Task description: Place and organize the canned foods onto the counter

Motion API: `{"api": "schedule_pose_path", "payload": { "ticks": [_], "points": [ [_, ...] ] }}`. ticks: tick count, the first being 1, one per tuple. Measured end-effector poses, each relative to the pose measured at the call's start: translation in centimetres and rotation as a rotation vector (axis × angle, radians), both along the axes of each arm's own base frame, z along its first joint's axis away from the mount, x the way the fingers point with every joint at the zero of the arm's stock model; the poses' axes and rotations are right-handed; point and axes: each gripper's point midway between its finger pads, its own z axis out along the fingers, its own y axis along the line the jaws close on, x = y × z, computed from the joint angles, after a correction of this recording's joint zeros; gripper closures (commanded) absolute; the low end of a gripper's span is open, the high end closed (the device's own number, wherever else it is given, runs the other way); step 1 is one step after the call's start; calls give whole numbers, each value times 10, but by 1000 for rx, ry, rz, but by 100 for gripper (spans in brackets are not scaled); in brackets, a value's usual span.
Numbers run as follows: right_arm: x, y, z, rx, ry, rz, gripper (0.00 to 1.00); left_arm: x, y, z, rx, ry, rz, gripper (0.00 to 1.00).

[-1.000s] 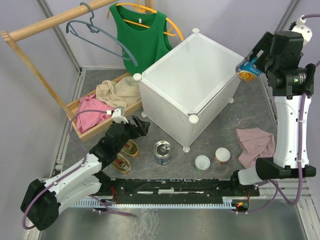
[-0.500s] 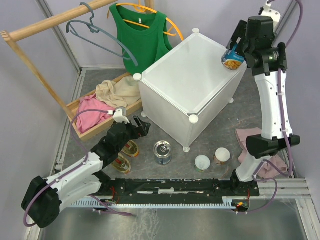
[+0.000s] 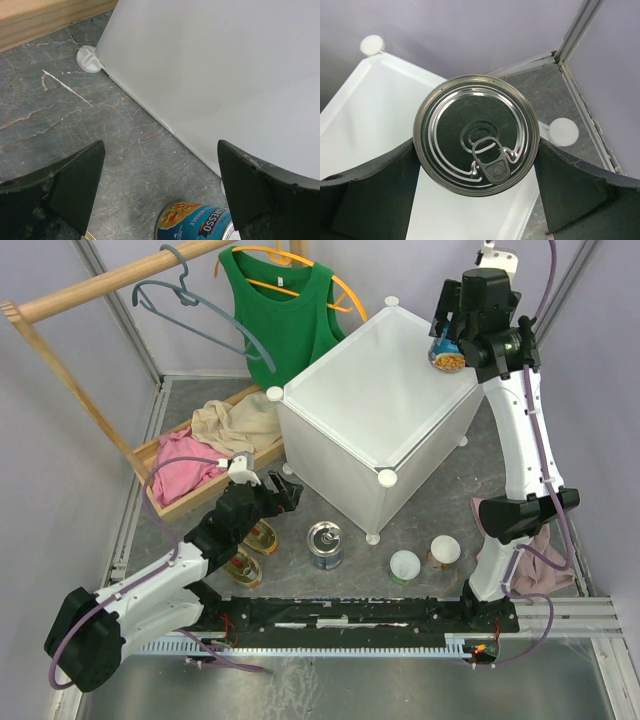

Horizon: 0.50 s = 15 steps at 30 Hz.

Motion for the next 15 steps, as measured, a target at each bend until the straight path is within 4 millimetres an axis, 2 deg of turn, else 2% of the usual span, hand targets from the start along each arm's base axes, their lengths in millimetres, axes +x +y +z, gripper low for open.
{"api": "schedule_pose_path", "payload": {
  "ticks": [6, 8, 12, 15],
  "points": [
    [7, 29, -2, -48, -3, 69, 99, 2, -2, 1, -5, -4, -4, 1],
    [9, 37, -5, -59, 0, 87, 96, 1, -3, 1, -6, -1, -11, 1],
    [13, 42, -9, -72, -1, 100, 84, 0, -4, 1, -8, -1, -17, 1],
    [16, 43, -9, -75, -7, 106, 66, 0, -4, 1, -8, 0, -17, 1]
  ]
}}
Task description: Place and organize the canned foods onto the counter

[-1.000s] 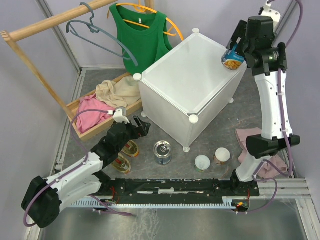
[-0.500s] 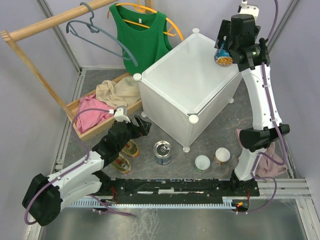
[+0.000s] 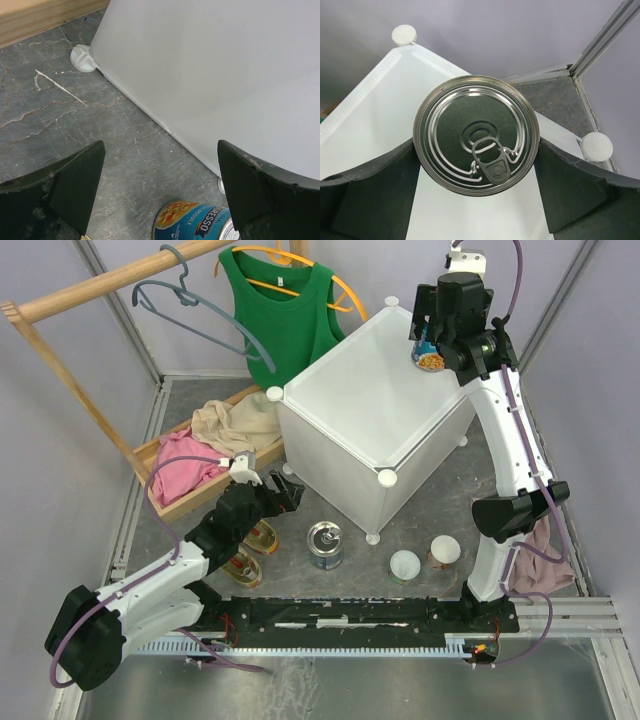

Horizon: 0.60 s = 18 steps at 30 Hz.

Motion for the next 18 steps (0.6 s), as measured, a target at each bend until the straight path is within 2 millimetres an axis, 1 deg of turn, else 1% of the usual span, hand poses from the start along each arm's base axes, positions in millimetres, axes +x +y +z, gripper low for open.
{"api": "schedule_pose_path", "payload": {
  "ticks": [3, 8, 13, 16, 18],
  "points": [
    [2, 2, 0, 0, -5, 8, 47, 0, 0, 0, 0, 0, -1, 1],
    [3, 4, 1, 6, -9, 23, 25, 0, 0, 0, -1, 1, -3, 1],
    [3, 6, 0, 7, -8, 31, 11, 0, 0, 0, -1, 1, -3, 1],
    [3, 6, 0, 7, -6, 34, 8, 0, -1, 0, -1, 1, -3, 1],
    [3, 7, 0, 8, -6, 36, 2, 0, 0, 0, -1, 1, -3, 1]
  ]
}}
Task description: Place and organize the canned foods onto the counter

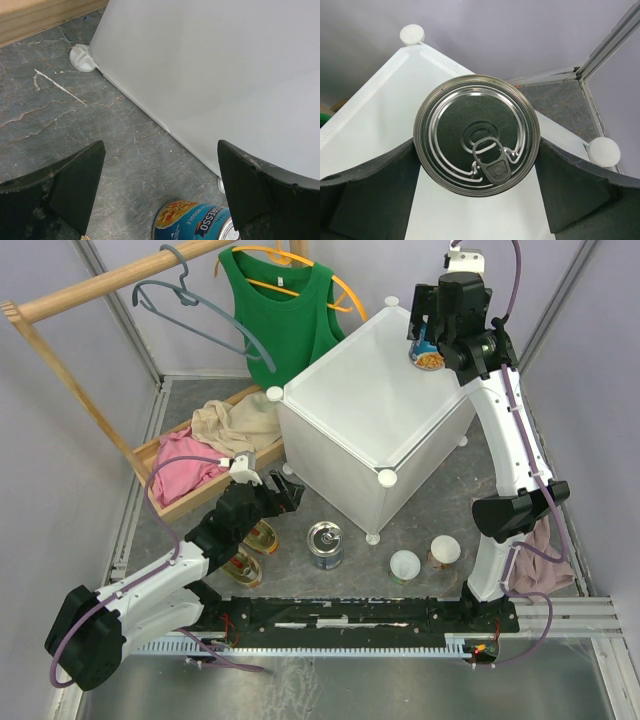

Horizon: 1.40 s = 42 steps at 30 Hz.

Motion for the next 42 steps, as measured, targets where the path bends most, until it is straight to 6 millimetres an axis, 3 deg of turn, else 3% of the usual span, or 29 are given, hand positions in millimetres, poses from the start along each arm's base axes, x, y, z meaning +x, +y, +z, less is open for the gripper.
{"api": "schedule_pose_path", "payload": {
  "ticks": [20, 33, 39, 42],
  "points": [
    [3, 6, 8, 27, -41, 24, 1, -1, 0, 0, -1, 3, -2, 1],
    [-9, 1, 31, 38, -100, 23, 1, -3, 2, -3, 8, 16, -1, 1],
    [-23, -5, 29, 34, -98, 19, 1, -3, 2, -4, 11, 18, 2, 1],
    [-36, -10, 29, 34, -103, 13, 9, -3, 2, -4, 11, 18, 3, 1]
  ]
}}
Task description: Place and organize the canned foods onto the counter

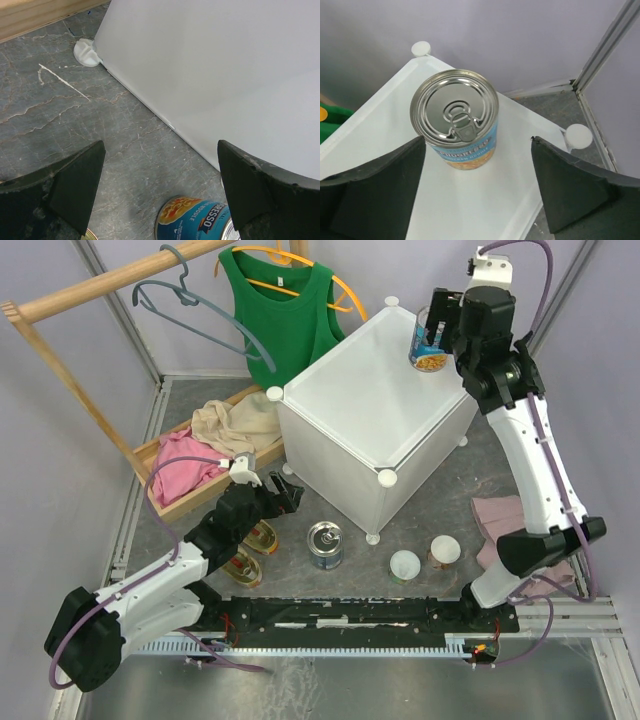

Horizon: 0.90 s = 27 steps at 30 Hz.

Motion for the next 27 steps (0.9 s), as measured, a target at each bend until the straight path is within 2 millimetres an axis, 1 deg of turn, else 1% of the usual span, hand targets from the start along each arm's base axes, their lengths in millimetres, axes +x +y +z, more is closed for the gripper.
{"api": "schedule_pose_path", "payload": {
  "ticks": [3, 5, 8, 9, 12, 13, 17, 22, 27],
  "points": [
    [-18, -8, 6, 10, -30, -15, 32, 0, 0, 0, 0, 0, 3, 1],
    [-27, -13, 7, 15, -40, -25, 51, 0, 0, 0, -3, 0, 4, 1],
    [-37, -19, 9, 24, -54, -46, 69, 0, 0, 0, -7, 2, 6, 1],
    [-38, -20, 9, 30, -58, -52, 74, 0, 0, 0, -7, 2, 6, 1],
    [-37, -23, 2, 40, -51, -67, 81, 0, 0, 1, -9, -1, 6, 1],
    [-37, -23, -1, 43, -44, -70, 82, 0, 0, 3, -11, -3, 6, 1],
    [-30, -27, -20, 62, -6, -82, 88, 0, 1, 6, -17, -12, 6, 1],
    [-17, -35, -39, 100, 30, -97, 93, 0, 1, 6, -18, -12, 6, 1],
    [1, -40, -61, 138, 73, -95, 93, 0, 0, 6, -17, -12, 6, 1]
  ]
}}
